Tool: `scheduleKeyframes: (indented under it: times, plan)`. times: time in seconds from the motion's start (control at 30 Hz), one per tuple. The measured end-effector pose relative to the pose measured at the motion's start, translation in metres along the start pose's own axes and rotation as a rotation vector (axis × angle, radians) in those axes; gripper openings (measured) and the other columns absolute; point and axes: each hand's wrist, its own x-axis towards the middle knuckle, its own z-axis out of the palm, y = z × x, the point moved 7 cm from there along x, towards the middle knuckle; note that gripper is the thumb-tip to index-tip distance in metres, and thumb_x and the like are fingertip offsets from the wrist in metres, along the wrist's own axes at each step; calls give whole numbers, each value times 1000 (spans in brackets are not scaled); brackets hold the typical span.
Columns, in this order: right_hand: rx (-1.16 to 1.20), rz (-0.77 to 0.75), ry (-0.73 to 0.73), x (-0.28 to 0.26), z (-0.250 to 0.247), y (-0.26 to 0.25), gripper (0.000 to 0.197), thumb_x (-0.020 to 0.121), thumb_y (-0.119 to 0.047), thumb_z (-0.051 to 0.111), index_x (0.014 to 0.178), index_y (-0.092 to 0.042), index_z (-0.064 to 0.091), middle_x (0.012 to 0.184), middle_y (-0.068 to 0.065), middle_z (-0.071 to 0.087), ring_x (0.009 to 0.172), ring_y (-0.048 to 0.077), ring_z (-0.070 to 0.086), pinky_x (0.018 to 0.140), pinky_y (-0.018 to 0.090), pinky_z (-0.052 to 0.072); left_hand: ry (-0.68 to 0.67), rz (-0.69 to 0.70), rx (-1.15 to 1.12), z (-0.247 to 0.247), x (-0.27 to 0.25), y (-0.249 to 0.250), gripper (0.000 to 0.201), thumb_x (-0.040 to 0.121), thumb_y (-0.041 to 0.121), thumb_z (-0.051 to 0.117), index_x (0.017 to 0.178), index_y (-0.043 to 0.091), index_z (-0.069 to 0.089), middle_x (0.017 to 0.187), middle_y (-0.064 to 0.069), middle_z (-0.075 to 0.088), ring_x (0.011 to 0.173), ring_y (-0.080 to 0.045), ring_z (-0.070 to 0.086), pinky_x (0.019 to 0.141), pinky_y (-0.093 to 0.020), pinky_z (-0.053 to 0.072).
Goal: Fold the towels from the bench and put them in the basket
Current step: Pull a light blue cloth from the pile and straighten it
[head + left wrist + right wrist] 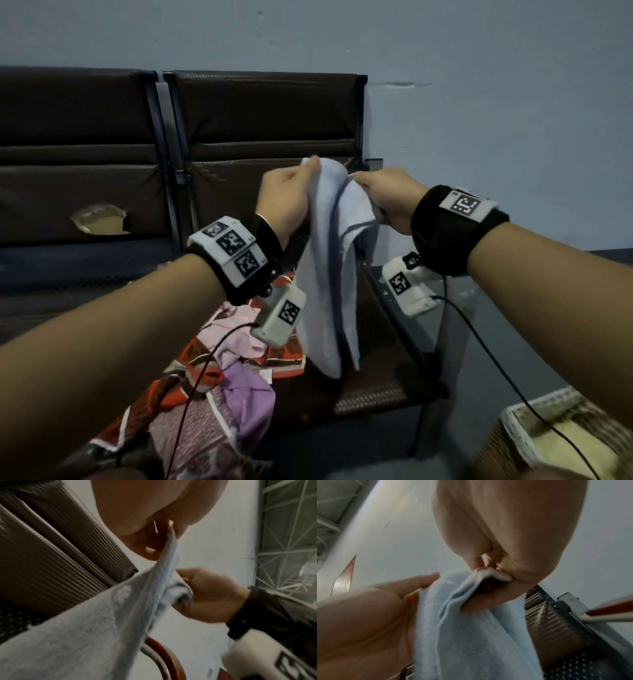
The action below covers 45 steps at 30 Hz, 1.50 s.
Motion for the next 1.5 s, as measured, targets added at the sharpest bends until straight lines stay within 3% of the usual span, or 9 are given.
scheduleKeyframes:
  times: [0.17,0.4,0.5,0.63,0.83,1.0,1.13,1.33,1.5]
  plan:
    - [154,82,-141,-12,15,8,44,96,-41,55,121,-5,63,107,19,71,94,31,71,82,43,60,-222,53,187,25,-33,-1,43,95,36,63,80,-2,73,72,-21,65,67,-19,59,67,-34,48]
    - [-8,-43,-300,-18,16,17,34,88,1,51,88,-19,78,93,9,70,80,20,65,68,32,54,-61,-92,119,-5,-12,-25,27,82,5,55,106,10,64,99,-10,70,85,-22,67,75,-36,56]
    - [-8,-89,-363,-19,20,15,33,92,-3,51,79,-22,74,92,8,69,84,22,63,75,34,53,-305,-231,97,4,-10,-44,48,79,1,57,126,8,56,107,-7,64,94,-19,61,82,-39,51]
    - [-24,-102,-307,-16,13,18,21,91,-15,62,75,-25,72,81,1,71,77,17,65,65,29,54,-588,-427,34,14,-22,-58,20,83,16,65,99,6,73,91,-9,71,78,-19,67,68,-30,53]
    - [-630,-135,-183,3,-16,36,64,52,-80,72,87,-27,74,85,-2,76,84,21,73,80,43,60,-309,-204,152,1,17,-55,32,94,18,68,117,-3,66,111,-20,71,94,-27,68,86,-43,54]
    - [-569,-160,65,38,-48,44,29,77,-36,79,87,-9,73,90,14,74,90,35,71,80,51,59,-113,61,437,-3,57,-39,16,88,19,73,96,5,74,97,-14,76,88,-19,71,86,-46,57]
    - [-424,-325,247,53,-58,29,14,86,-30,67,91,-20,75,82,-3,71,81,14,66,77,33,55,-19,103,392,-4,90,-30,8,84,20,76,91,15,77,90,0,77,85,-10,72,81,-33,60]
    - [-289,-297,152,52,-48,59,27,85,-37,58,87,-15,74,81,7,71,79,23,66,83,56,56,-90,43,315,-15,76,-65,20,75,7,83,78,18,67,83,-2,71,76,-8,64,71,-25,54]
    - [-494,-117,-141,25,-25,143,21,94,-25,62,95,-8,75,81,21,70,71,23,64,70,39,53,-370,-238,472,-22,3,-151,24,81,-8,71,76,11,57,76,-12,59,73,-20,53,68,-33,44]
